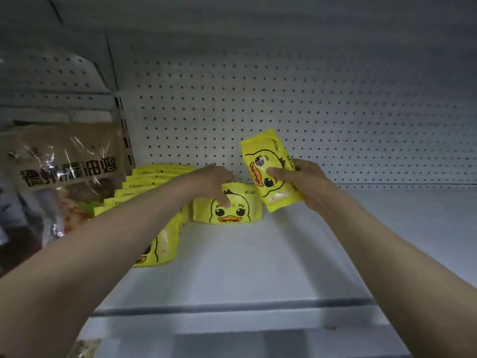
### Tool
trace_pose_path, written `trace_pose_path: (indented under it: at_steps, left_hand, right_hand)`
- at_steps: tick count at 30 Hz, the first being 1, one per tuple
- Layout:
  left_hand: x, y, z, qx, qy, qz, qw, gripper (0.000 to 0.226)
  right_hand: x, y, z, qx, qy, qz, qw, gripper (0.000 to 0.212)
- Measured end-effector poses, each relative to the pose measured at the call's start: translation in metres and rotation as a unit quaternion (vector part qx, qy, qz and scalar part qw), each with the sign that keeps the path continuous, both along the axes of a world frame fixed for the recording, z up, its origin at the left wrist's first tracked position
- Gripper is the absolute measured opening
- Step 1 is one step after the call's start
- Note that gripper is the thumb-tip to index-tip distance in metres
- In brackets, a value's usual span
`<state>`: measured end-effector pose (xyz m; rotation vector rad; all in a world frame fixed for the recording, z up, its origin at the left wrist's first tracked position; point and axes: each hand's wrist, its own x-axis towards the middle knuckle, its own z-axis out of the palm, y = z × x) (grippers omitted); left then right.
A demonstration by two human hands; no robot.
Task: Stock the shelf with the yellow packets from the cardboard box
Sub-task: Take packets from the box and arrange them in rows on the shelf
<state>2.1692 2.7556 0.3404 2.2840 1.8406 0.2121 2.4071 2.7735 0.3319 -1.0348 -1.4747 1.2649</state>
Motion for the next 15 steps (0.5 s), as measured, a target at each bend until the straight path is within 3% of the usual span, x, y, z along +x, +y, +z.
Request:
trace_pose_path:
  at_steps: [15]
  left_hand:
    - [-0.027, 0.06, -0.013, 0.103, 0.045, 0.084, 0.99, 0.056]
  right_hand:
    - [0.012, 0.053, 0.009, 0.016, -0.036, -0.004, 0.999, 0.038]
